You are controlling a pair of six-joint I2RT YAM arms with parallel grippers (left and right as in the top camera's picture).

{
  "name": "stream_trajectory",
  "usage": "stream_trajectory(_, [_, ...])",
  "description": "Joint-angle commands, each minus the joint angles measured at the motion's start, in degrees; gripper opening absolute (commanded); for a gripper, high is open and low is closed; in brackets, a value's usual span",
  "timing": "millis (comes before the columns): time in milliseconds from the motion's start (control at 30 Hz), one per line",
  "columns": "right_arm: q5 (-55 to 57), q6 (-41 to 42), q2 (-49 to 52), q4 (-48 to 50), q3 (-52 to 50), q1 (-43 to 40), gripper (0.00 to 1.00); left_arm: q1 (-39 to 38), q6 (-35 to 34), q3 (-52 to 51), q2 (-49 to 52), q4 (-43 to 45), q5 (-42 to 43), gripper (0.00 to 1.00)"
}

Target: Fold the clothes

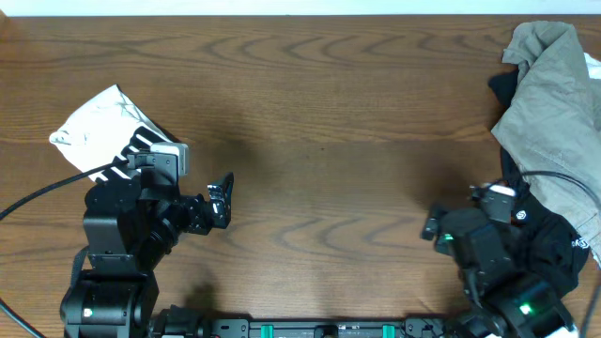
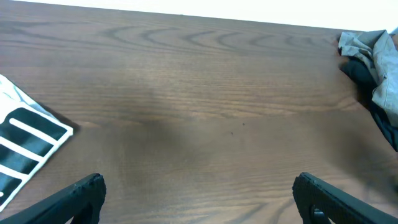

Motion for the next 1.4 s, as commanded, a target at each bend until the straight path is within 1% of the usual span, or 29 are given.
stream_trajectory(0, [-3.3,0.9,-4.2,-2.0,-0.6,-6.9,0.99,0.1,0.8,0.1,0.0,0.1,-0.5,0.98])
stream_trajectory(133, [-3.7,0.5,-10.7,-3.2,-0.7,-15.0,0.99,0.1,0.8,0.1,0.0,0.1,-0.5,0.98])
stream_trajectory(233, [-3.7,-5.7,-15.4,-2.0,-1.6,-18.8,0.99,0.1,0.8,0.1,0.0,0.1,-0.5,0.98])
stream_trajectory(367, [-4.2,-12.4,-22.5,2.3,-5.4,-22.6,0.99,0.1,0.8,0.1,0.0,0.1,-0.5,0.98])
stream_trajectory(433, [-5.3,-14.9,-26.3,5.5,-8.3,-23.9,0.99,0.1,0.8,0.1,0.0,0.1,-0.5,0.98])
stream_trajectory(467, [-7.0,-17.4,-28.7,8.2,-10.3,-24.6,0.99,0.1,0.8,0.1,0.0,0.1,-0.5,0.98])
stream_trajectory(600, [-17.8,-28.3,-35.9,19.0,-17.3,-27.4,0.99,0.1,0.8,0.1,0.0,0.1,-0.5,0.98])
stream_trajectory(700, [-22.9,-33.0,-35.5,28.2,-21.7,-29.3,0.99,0.1,0.8,0.1,0.0,0.1,-0.5,0.98])
stream_trajectory(933, [-24.1,-32.9,-35.6,48.4,-35.4,-30.6,0.99,0.1,0.8,0.1,0.0,0.1,-0.5,0.98])
stream_trajectory(1067, [-27.0,-32.9,-35.6,48.9,-36.2,-30.6,0.99,0.1,0.8,0.1,0.0,0.1,-0.5,0.98])
stream_trajectory(1367, [-27.1,-32.9,-35.6,48.5,-36.2,-30.6,0.99,0.1,0.8,0.1,0.0,0.1,-0.5,0.98])
